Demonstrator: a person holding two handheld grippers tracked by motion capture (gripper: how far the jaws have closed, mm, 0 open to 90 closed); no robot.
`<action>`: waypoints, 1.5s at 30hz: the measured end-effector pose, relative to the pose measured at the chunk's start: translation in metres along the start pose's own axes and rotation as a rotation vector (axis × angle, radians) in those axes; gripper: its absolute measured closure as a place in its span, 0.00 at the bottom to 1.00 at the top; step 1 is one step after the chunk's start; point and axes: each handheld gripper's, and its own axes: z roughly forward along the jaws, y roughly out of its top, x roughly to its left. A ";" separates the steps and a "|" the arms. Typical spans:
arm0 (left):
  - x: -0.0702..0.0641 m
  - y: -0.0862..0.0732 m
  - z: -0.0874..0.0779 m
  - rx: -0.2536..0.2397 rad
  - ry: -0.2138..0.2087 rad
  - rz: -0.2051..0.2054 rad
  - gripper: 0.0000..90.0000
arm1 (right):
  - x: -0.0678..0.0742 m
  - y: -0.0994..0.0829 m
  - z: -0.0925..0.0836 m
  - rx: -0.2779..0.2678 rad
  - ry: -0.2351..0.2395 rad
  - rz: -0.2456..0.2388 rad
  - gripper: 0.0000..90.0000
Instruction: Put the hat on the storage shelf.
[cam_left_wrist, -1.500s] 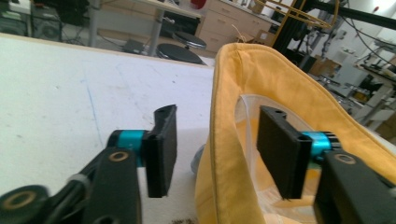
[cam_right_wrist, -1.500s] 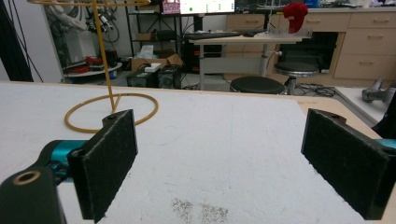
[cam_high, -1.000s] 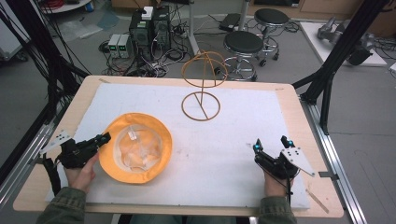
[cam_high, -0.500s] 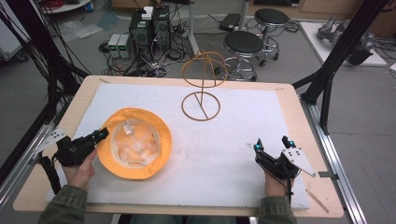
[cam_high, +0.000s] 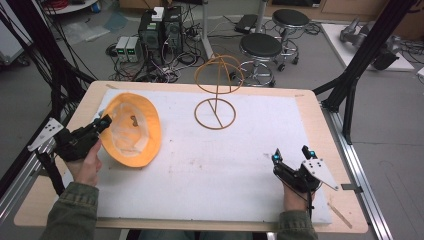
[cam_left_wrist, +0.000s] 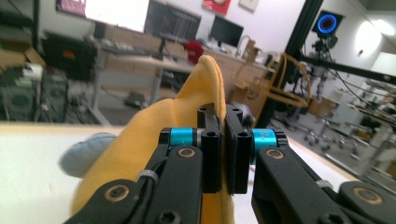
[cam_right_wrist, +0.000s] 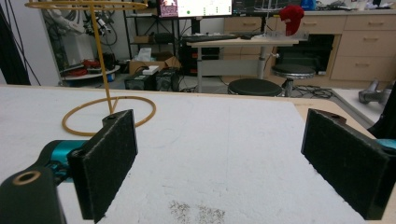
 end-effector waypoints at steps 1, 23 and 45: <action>-0.001 0.003 0.002 -0.010 0.005 0.008 0.96 | 0.000 0.000 0.000 0.000 0.000 0.001 0.11; -0.008 0.038 0.072 -0.042 0.050 0.116 0.96 | -0.002 0.000 -0.001 0.003 0.004 0.006 0.10; -0.034 0.085 0.175 -0.071 0.051 0.151 0.96 | -0.005 0.000 0.001 -0.008 -0.012 0.043 0.11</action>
